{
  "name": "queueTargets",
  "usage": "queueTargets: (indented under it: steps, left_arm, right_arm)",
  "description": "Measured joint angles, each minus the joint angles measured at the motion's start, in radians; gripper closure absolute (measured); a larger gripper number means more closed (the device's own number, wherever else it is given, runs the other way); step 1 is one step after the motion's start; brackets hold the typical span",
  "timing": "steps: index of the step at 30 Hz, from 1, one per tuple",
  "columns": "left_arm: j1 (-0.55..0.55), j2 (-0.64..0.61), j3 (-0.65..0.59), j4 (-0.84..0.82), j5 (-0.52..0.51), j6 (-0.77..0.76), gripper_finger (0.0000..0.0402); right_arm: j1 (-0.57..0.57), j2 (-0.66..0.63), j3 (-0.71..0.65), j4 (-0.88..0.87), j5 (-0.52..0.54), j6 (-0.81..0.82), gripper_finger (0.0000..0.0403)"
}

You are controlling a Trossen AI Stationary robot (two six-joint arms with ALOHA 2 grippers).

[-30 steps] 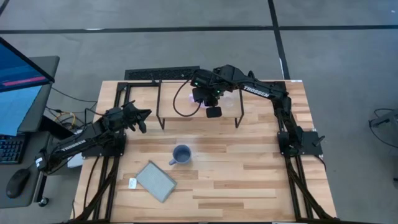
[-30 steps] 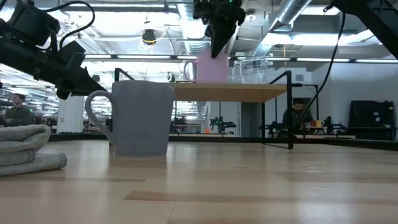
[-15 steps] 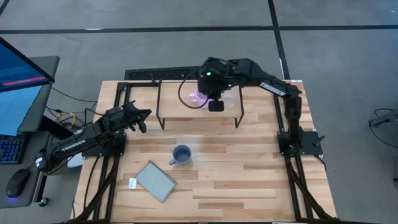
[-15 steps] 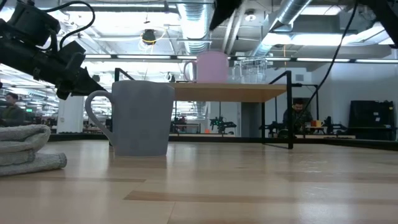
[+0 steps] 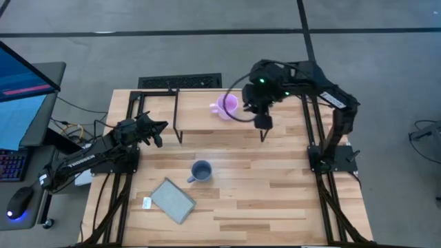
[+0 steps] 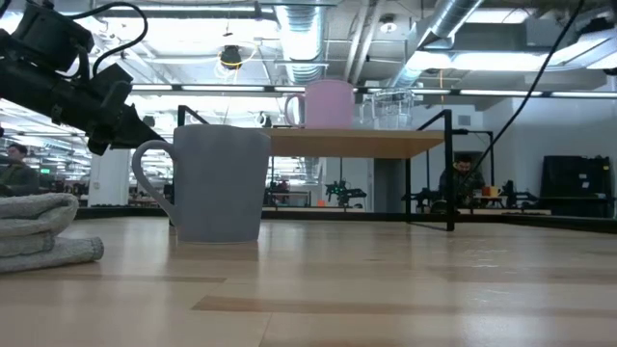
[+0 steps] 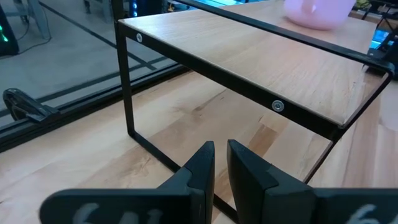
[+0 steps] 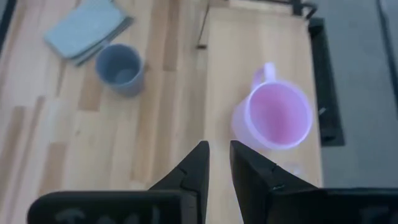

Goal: Stack small to large cups/mugs on shelf
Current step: Put the light blue mug on the shelf

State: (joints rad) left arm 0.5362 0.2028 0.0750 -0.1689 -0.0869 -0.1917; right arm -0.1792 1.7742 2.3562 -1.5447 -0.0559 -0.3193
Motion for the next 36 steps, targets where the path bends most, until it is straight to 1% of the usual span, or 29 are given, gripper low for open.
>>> queueTargets:
  steps: [3, 5, 7, 11, 12, 15, 18, 20, 23, 27, 31, 36]
  left_arm:
    - [0.000, 0.000, 0.000, 0.000, 0.000, 0.000, 0.0368]
    - [0.000, 0.000, 0.000, 0.001, -0.004, 0.000, 0.0368]
    - [0.000, 0.000, 0.000, 0.002, -0.006, 0.000, 0.0368]
    - [0.000, 0.000, 0.000, 0.002, -0.006, 0.000, 0.0368]
    - [0.000, 0.000, 0.000, 0.002, -0.006, 0.000, 0.0368]
    - [0.000, 0.000, 0.000, 0.003, -0.006, 0.000, 0.0368]
    - [0.000, 0.000, 0.000, 0.003, -0.006, 0.000, 0.0368]
    - [0.000, 0.000, 0.000, 0.003, -0.006, 0.000, 0.0368]
    - [0.000, 0.000, 0.000, 0.003, -0.006, -0.003, 0.0368]
    - [0.000, 0.000, 0.000, 0.003, -0.006, -0.024, 0.0368]
    - [0.000, 0.000, 0.000, 0.003, -0.006, -0.031, 0.0368]
    - [0.000, 0.000, 0.000, 0.003, -0.006, -0.030, 0.0368]
  right_arm:
    - [0.019, -0.030, -0.005, -0.027, 0.000, 0.067, 0.0319]
    - [0.033, -0.062, -0.020, -0.026, 0.000, 0.084, 0.0328]
    - [0.050, -0.092, -0.033, -0.027, 0.000, 0.090, 0.0344]
    - [0.080, -0.152, -0.072, -0.026, -0.003, 0.121, 0.0391]
    - [0.086, -0.170, -0.089, -0.026, -0.003, 0.133, 0.0394]
    - [0.094, -0.232, -0.148, -0.025, 0.000, 0.188, 0.0388]
    - [0.095, -0.299, -0.234, -0.015, 0.011, 0.218, 0.0391]
    - [0.094, -0.352, -0.312, 0.025, 0.022, 0.236, 0.0397]
    - [0.092, -0.446, -0.460, 0.134, 0.031, 0.244, 0.0394]
    - [0.092, -0.590, -0.708, 0.327, 0.031, 0.278, 0.0388]
    - [0.092, -0.727, -0.946, 0.499, 0.031, 0.322, 0.0394]
    - [0.092, -0.879, -1.206, 0.737, 0.031, 0.395, 0.0392]
